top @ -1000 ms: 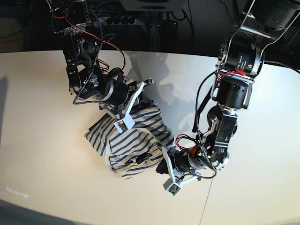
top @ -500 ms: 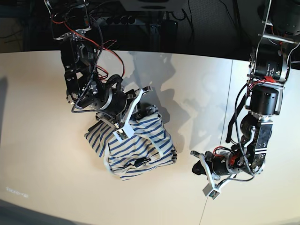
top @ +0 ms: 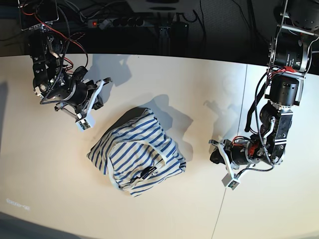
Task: Fold the T-shirt properly
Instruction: 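Press and tuck the bundle's loose edges with both grippers, then push the bundle's sides inward with both grippers to square it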
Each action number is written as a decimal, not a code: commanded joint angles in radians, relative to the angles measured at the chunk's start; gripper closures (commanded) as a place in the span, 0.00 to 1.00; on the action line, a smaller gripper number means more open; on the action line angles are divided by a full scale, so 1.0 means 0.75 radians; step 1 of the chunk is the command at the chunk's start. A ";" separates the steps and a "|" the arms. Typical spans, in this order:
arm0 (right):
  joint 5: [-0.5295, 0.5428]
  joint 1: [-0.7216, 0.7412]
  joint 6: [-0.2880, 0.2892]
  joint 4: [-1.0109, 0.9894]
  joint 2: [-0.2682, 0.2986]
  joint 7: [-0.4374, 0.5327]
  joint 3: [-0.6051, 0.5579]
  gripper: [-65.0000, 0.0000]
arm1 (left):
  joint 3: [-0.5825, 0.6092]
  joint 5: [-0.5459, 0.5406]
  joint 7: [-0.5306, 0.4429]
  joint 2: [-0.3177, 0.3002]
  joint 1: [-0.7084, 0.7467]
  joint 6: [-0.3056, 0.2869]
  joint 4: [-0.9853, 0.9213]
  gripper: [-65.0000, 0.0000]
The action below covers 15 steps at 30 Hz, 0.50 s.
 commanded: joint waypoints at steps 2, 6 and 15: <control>0.003 0.024 0.073 0.017 0.065 0.089 0.092 1.00 | -0.007 -0.047 -0.021 -0.006 -0.027 0.004 0.023 1.00; 0.003 0.077 0.073 -0.042 0.159 0.145 0.141 1.00 | -0.007 -0.055 -0.023 0.001 0.002 -0.001 0.023 1.00; 0.008 0.492 0.099 -0.583 0.188 0.318 0.141 1.00 | -0.007 -0.069 -0.026 0.052 0.016 -0.001 0.023 1.00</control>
